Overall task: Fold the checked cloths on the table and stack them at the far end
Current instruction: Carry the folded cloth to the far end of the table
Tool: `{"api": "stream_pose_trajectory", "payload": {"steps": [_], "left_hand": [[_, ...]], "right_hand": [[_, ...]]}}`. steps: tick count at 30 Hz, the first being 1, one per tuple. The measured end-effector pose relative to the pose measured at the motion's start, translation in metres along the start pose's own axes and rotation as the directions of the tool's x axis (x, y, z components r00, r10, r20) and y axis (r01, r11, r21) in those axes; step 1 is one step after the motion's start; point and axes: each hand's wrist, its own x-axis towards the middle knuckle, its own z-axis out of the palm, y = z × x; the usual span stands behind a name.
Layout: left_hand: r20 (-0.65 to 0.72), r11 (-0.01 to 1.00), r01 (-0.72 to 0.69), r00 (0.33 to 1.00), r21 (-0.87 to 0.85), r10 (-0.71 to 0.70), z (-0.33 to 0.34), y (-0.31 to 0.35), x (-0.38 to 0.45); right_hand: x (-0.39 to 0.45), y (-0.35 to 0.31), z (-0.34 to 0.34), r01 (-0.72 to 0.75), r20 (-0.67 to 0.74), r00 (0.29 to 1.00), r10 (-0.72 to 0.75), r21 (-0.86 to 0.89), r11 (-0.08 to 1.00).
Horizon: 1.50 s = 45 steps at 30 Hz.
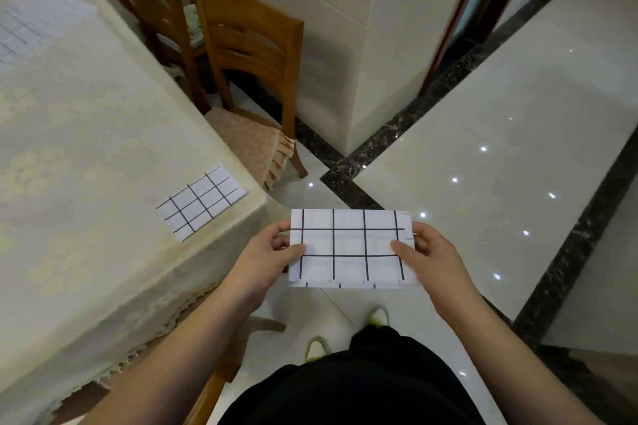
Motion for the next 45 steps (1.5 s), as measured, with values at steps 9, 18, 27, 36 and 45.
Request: {"api": "stream_pose_trajectory", "payload": {"steps": [9, 18, 27, 36, 45], "left_hand": [[-0.286, 0.995, -0.007, 0.958, -0.096, -0.021, -0.017, 0.036, 0.063], [-0.563, 0.957, -0.027, 0.813, -0.288, -0.147, -0.033, 0.047, 0.089], [-0.67, 0.916, -0.01, 0.685, -0.4, -0.285, -0.08, 0.008, 0.103], [-0.739, 0.926, 0.081, 0.579, -0.369, -0.345, -0.165, -0.04, 0.118], [-0.781, 0.952, 0.241, 0.55, -0.191, -0.296, -0.224, -0.065, 0.128]], "right_hand": [[0.132, -0.051, 0.023, 0.019, 0.291, 0.956, 0.023, -0.142, 0.99], [0.23, -0.099, 0.076, 0.071, 0.567, 0.815, 0.119, -0.303, 0.95], [0.263, -0.088, 0.161, 0.13, 0.677, 0.699, 0.232, -0.438, 0.89], [0.275, -0.052, 0.267, 0.091, 0.629, 0.68, 0.376, -0.581, 0.809], [0.288, -0.025, 0.336, 0.145, 0.548, 0.737, 0.395, -0.699, 0.7]]}}
